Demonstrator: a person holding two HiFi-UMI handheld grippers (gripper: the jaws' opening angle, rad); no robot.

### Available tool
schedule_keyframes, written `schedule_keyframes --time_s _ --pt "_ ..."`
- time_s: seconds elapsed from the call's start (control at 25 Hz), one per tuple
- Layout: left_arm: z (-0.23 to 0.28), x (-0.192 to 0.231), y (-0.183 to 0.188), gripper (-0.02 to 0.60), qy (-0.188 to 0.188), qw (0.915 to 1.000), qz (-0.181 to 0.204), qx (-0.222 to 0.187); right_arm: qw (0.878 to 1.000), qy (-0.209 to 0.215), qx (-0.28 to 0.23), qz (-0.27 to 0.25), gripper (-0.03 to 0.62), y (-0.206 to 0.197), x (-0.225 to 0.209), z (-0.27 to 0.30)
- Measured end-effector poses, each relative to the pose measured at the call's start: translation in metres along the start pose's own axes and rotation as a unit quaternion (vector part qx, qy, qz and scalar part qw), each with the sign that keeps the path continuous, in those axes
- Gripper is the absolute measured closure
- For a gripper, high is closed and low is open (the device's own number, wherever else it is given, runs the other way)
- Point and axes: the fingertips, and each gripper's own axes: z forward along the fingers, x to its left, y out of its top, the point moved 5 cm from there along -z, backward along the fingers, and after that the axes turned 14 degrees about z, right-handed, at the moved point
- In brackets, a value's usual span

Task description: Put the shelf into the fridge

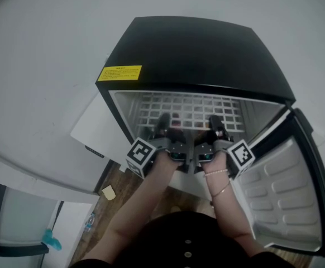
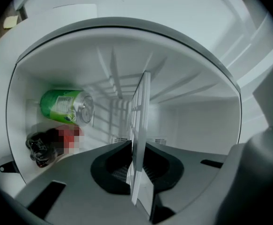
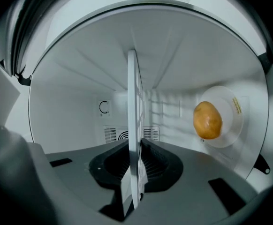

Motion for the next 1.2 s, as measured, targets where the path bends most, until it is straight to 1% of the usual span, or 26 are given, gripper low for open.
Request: schedule_keyframes --time_s 0.16,0.44,0.68,0.8,0.88,1.0,1.12,1.2 --pt "-0.013 -0.003 -0.006 0.548 0.014 0.9999 -0.001 0.007 1.0 -0.004 0.011 -0.001 0.54 -0.007 -0.001 -0.01" --pt "-0.042 -0.011 -0.012 0.545 0.015 0.9995 0.015 0.024 1.0 -0.007 0.026 -0.003 0.525 -0.018 -0.003 -0.04" --pt "-0.07 -0.026 -0.019 0.546 -0.013 0.9977 0.047 0.047 0.999 -0.008 0.039 -0.027 0.526 -0.03 0.002 -0.07" --pt "-0.086 -0.032 -0.021 0.546 -0.02 0.9956 0.071 0.058 0.998 0.011 0.043 -0.034 0.526 -0.035 0.007 -0.087" --pt "-0.098 -0.037 -0.021 0.546 -0.027 0.9946 0.081 0.059 0.998 0.02 0.048 -0.04 0.529 -0.039 0.009 -0.099" --pt "-0.115 -0.044 -0.025 0.548 -0.034 0.9947 0.072 0.064 0.996 0.022 0.057 -0.058 0.554 -0.045 0.01 -0.118" --pt "-0.13 -0.049 -0.029 0.56 -0.047 0.9918 0.092 0.076 0.994 0.027 0.068 -0.077 0.578 -0.052 0.014 -0.134" --pt "-0.139 -0.052 -0.032 0.571 -0.056 0.989 0.108 0.084 0.992 0.033 0.076 -0.095 0.583 -0.057 0.018 -0.145"
